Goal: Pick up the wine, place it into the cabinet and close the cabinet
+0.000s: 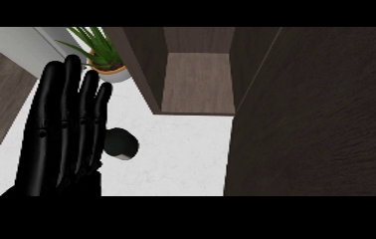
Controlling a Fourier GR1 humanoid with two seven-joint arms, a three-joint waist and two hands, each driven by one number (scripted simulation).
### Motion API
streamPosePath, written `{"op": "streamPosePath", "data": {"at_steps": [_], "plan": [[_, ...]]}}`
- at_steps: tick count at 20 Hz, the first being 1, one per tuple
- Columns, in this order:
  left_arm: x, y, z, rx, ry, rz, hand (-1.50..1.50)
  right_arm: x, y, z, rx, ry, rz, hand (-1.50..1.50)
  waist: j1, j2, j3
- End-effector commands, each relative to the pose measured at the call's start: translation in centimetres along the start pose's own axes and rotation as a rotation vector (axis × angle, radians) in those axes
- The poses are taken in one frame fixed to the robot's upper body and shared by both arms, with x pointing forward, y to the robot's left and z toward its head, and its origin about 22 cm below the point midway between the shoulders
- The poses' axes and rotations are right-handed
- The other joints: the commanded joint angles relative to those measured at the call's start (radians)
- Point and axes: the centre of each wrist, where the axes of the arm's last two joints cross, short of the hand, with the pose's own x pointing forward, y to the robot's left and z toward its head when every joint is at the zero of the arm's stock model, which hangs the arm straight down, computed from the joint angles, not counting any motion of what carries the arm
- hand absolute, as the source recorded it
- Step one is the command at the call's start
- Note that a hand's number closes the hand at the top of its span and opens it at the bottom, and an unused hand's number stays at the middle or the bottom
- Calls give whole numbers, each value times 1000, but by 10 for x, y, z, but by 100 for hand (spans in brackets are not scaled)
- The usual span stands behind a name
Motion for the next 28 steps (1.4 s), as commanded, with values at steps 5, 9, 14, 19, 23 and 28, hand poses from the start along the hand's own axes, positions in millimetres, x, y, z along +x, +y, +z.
{"op": "streamPosePath", "data": {"at_steps": [5, 9, 14, 19, 23, 28], "plan": [[28, 29, 17, 87, -53, 47, -150, 27, 3, 0, -27, -25, 26, -150, -7, 6, -1], [36, 41, 14, 122, -59, 31, -150, 19, 5, 11, -46, -11, 34, -150, -8, 3, -1], [34, 35, 11, 91, -18, -1, -150, 20, 13, -8, -56, -9, 10, -150, -8, 8, -2], [20, 40, 10, 95, 19, 6, -150, 21, -1, -2, -70, -8, 39, -150, -14, 11, -2], [14, 42, 4, 112, 38, -28, -150, 12, -4, -2, -97, -24, 62, -150, -16, 12, -2], [-17, 50, -7, 126, 86, -40, -150, 21, -7, 0, -114, -30, 82, -150, -20, 16, -3]]}}
